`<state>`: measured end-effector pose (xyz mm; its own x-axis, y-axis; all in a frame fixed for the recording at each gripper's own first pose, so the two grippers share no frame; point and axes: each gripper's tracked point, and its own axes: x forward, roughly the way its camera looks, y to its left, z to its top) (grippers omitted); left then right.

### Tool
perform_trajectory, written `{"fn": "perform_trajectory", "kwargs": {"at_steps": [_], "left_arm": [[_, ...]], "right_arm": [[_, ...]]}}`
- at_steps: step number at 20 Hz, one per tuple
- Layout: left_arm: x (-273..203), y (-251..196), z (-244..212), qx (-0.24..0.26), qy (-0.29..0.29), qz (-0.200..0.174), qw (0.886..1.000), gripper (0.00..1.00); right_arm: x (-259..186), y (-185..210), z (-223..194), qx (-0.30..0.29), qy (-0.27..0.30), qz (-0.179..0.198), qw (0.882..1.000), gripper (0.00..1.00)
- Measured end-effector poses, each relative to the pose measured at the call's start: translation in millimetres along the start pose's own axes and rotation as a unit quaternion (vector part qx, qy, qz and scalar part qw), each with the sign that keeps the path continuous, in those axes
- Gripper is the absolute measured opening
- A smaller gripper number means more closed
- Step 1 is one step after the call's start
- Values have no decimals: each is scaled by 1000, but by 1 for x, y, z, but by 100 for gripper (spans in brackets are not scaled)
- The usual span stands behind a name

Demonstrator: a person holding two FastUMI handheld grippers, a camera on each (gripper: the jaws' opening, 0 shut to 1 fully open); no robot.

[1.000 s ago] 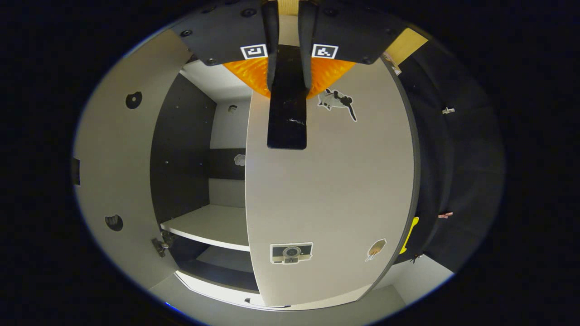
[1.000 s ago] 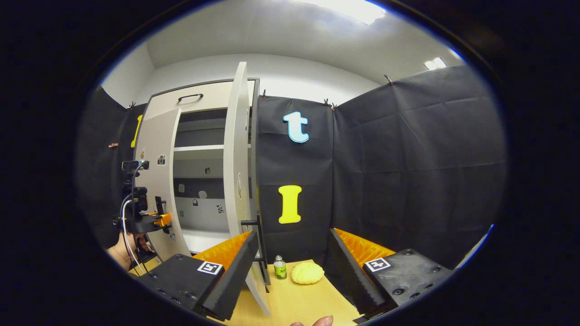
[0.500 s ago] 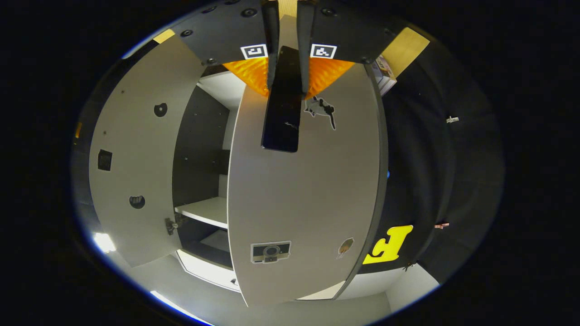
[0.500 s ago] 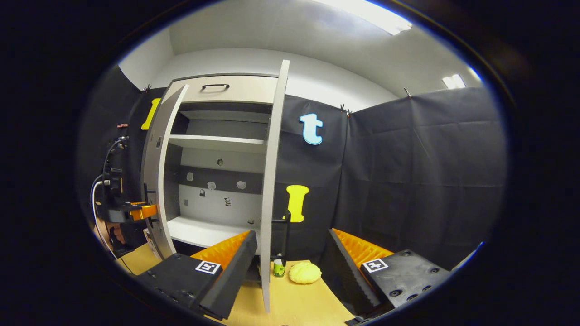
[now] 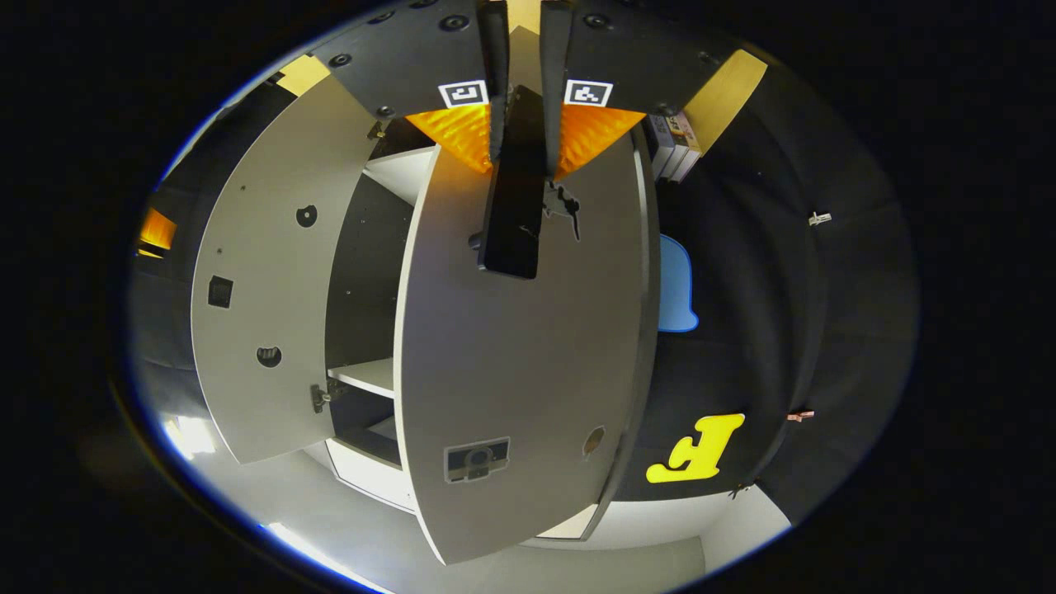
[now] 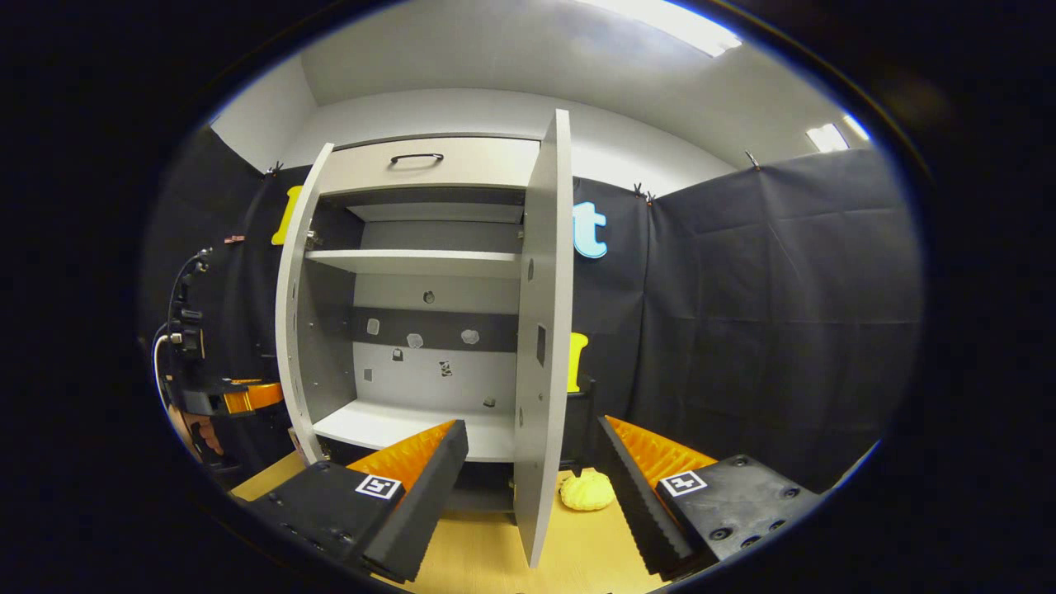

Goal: Open the right door of the double-door shoe cabinet with the right hand, and open the left door with the left hand.

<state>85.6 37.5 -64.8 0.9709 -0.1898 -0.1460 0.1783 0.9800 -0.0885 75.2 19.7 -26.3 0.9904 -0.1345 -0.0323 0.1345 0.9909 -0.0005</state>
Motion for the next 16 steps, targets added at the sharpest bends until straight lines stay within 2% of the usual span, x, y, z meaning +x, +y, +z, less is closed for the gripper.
{"fn": "perform_trajectory", "kwargs": {"at_steps": [7,10,16], "left_arm": [[-18,29,3,8,6,9,1000,18],[-25,44,4,10,1,22,1000,19],[-37,89,6,13,0,46,999,15]], "right_arm": [[-3,31,-3,6,4,19,1000,98],[-5,41,-5,8,6,25,1000,98],[1,60,-14,9,16,40,999,98]]}}
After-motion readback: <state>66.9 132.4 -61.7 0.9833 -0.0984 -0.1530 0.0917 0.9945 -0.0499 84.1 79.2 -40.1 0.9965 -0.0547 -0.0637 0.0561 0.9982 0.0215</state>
